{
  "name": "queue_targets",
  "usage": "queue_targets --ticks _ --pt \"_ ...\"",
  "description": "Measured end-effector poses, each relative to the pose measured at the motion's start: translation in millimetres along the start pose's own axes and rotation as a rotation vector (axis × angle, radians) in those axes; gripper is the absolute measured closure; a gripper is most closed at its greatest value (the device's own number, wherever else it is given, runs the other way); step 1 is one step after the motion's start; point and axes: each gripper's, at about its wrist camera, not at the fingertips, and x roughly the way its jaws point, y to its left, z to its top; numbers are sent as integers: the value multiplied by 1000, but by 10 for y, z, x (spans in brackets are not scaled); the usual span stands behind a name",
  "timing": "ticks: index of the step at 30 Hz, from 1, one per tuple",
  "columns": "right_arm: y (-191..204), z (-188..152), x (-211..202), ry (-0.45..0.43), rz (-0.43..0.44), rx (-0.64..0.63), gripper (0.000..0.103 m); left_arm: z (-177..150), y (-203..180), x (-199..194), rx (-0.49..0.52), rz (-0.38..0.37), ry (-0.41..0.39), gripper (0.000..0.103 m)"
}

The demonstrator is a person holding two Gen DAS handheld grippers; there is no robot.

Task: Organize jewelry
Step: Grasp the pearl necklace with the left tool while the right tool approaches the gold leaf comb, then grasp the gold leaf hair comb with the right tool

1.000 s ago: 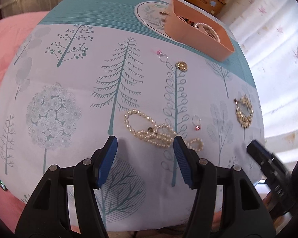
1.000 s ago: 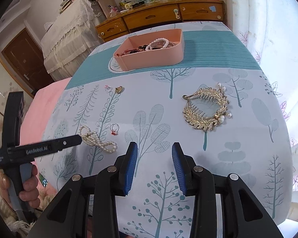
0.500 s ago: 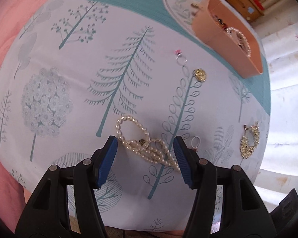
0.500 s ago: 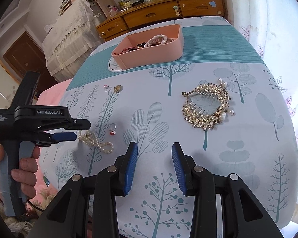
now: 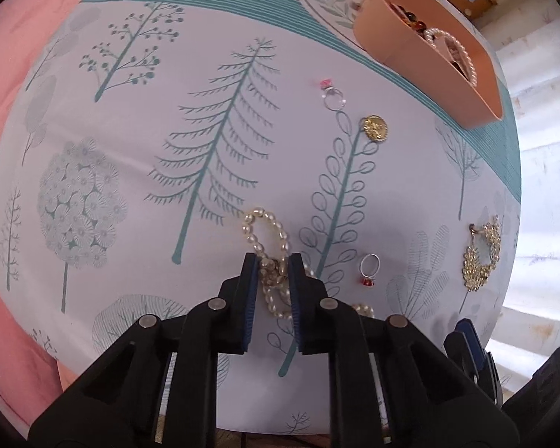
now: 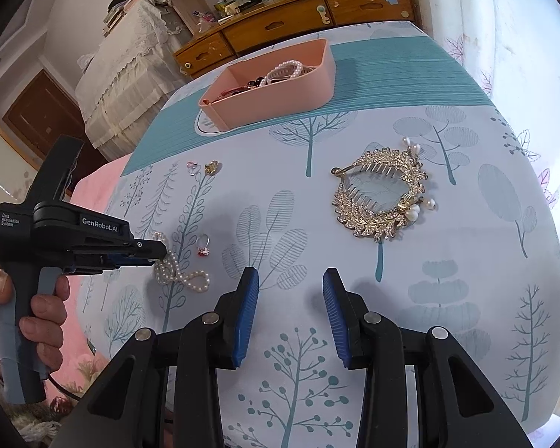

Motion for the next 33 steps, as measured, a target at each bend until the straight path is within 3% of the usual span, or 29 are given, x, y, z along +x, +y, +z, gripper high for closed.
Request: queue_targets --ticks 6,13,17,22,26,33 --pt "-19 22 -68 -28 -27 -7 67 -136 -197 -104 115 -14 -77 99" --pt "-250 160 -267 -114 -150 -11 67 -257 -342 -353 238 -19 -189 100" --pt "-438 255 -246 -113 -179 29 67 -284 -283 -404 252 -67 -239 100" --pt "-486 335 -137 -109 -210 -4 67 -290 -151 -481 269 -74 -294 100" --pt "-464 442 35 -100 -249 -29 67 -325 -65 -465 272 -73 -301 100" --pt "-499 527 240 -49 -267 -3 77 -313 -49 -391 275 -84 -294 100"
